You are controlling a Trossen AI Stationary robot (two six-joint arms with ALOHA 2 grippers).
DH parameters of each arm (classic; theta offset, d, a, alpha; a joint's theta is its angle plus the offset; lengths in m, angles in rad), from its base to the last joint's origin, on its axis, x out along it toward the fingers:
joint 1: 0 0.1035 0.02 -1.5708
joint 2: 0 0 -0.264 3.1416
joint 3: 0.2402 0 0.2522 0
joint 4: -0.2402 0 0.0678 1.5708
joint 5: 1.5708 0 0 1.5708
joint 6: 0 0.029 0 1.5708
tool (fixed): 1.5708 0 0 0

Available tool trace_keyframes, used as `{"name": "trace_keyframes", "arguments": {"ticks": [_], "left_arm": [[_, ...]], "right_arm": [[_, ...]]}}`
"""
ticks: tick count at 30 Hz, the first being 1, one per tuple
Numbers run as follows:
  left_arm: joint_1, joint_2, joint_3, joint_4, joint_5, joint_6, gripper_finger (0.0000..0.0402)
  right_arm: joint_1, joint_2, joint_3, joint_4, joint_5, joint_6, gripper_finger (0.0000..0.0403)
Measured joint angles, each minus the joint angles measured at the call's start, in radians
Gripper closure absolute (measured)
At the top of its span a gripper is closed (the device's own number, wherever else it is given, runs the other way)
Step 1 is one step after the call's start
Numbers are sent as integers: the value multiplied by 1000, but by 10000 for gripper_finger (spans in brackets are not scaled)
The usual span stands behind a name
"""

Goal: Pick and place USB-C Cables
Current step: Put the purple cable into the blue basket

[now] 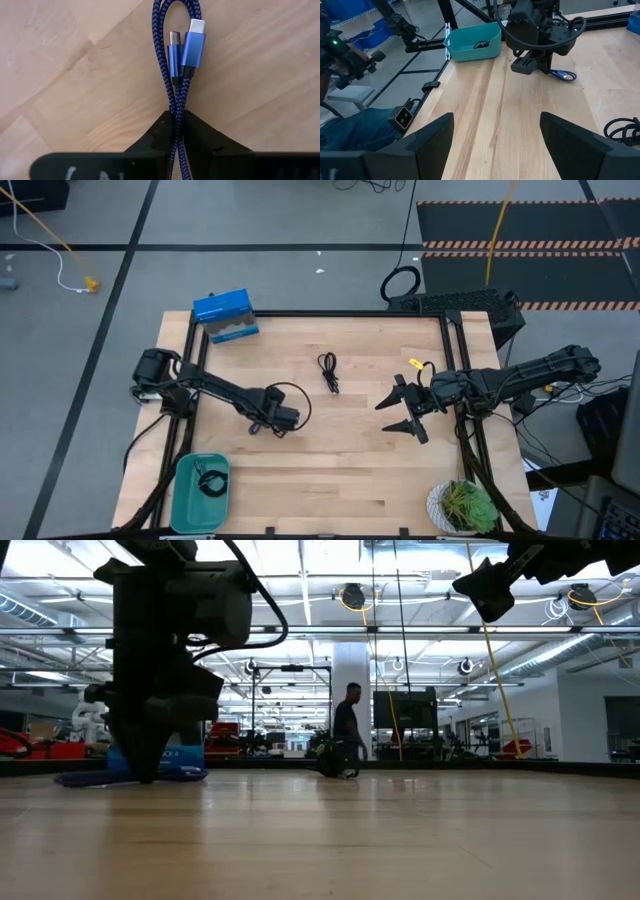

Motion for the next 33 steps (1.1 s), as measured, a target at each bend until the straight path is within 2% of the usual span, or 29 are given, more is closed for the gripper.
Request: {"name": "trace_keyframes", "arguments": {"ticks": [9,15,29,33], "left_arm": [[1,-144,-2,2,26,144,376],[1,-260,-1,-30,108,211,378],[-8,-489,2,-381,207,244,379],[-18,-536,2,-417,219,253,379]], "right_arm": [[0,0,0,0,0,-4,117],[0,0,0,0,0,-4,117],[0,0,0,10,0,-8,117],[0,0,0,12,0,-18,117]]}}
